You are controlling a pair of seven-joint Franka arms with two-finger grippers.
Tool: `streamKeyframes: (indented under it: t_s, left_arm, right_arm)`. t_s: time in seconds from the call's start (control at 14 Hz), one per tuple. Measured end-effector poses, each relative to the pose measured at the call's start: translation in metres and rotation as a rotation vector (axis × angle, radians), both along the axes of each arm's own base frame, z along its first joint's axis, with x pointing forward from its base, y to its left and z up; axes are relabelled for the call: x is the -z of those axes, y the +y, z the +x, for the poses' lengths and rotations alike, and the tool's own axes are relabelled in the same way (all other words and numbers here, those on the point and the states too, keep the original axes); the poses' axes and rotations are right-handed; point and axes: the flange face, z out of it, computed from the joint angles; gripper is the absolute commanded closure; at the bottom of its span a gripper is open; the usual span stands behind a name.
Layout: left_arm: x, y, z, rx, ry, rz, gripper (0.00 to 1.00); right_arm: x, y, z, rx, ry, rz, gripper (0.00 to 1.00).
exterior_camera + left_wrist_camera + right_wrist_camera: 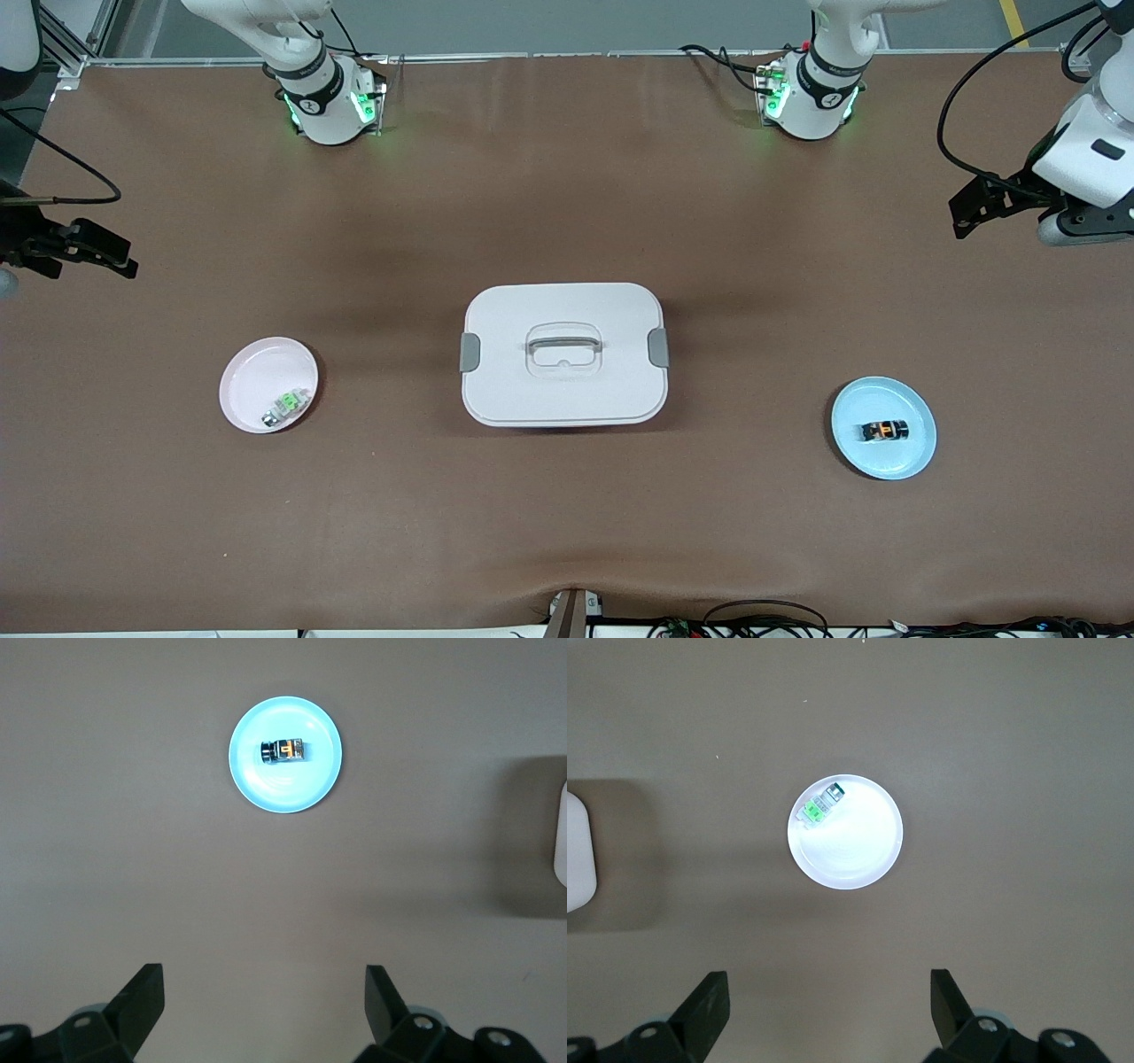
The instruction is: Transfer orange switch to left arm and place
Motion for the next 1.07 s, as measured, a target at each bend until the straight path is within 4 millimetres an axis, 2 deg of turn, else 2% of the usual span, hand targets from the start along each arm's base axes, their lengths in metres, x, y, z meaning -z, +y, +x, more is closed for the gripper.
streamKeyframes:
  t_s: [0.78, 1.07]
  left_arm:
    - [-0.004, -0.003, -0.005, 0.007, 0.009, 0.0, 0.0]
    - [-0.003, -0.002, -0.01, 0.073, 0.058, -0.056, 0.0]
  right_arm:
    - [-0.002, -0.001, -0.001, 0.002, -0.004, -0.004, 0.0]
    - [-0.011, 0.0, -0.002, 0.001, -0.019, -0.005, 0.0]
